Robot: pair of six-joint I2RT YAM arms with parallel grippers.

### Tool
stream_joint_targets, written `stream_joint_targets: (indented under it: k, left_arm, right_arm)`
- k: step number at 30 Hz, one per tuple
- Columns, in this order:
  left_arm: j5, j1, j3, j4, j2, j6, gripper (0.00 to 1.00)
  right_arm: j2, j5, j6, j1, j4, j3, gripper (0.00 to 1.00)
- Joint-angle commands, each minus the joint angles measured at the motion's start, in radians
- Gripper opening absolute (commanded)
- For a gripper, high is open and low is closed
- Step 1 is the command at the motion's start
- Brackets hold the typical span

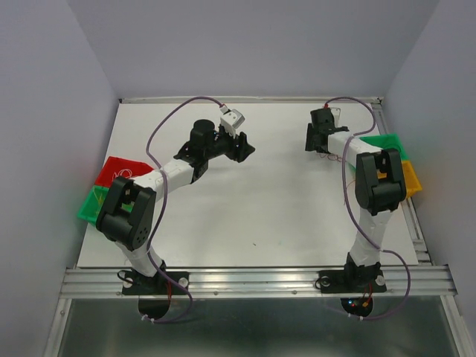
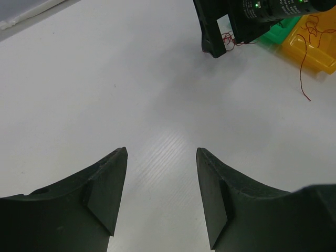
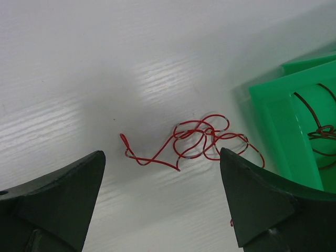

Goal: Untangle the cables

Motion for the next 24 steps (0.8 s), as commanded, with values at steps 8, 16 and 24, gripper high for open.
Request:
stream_joint_targets:
  k: [8,16,24]
  left_arm:
    - [0.016,-0.004,0.004,0.050,-0.045,0.016,0.66]
    - [0.017,-0.004,0.004,0.050,-0.042,0.015,0.66]
    - [0.011,-0.004,0.004,0.050,-0.044,0.018,0.66]
  right_arm:
    - [0.019,-0.094,0.132,-0.028,0.008,-0.011,0.59]
    - [-0.033,-0.119,0.184,-0.028,0.043,-0.100,0.00]
    - [-0.361,-0.155,0.199,-0.026,0.087,-0.217,0.01]
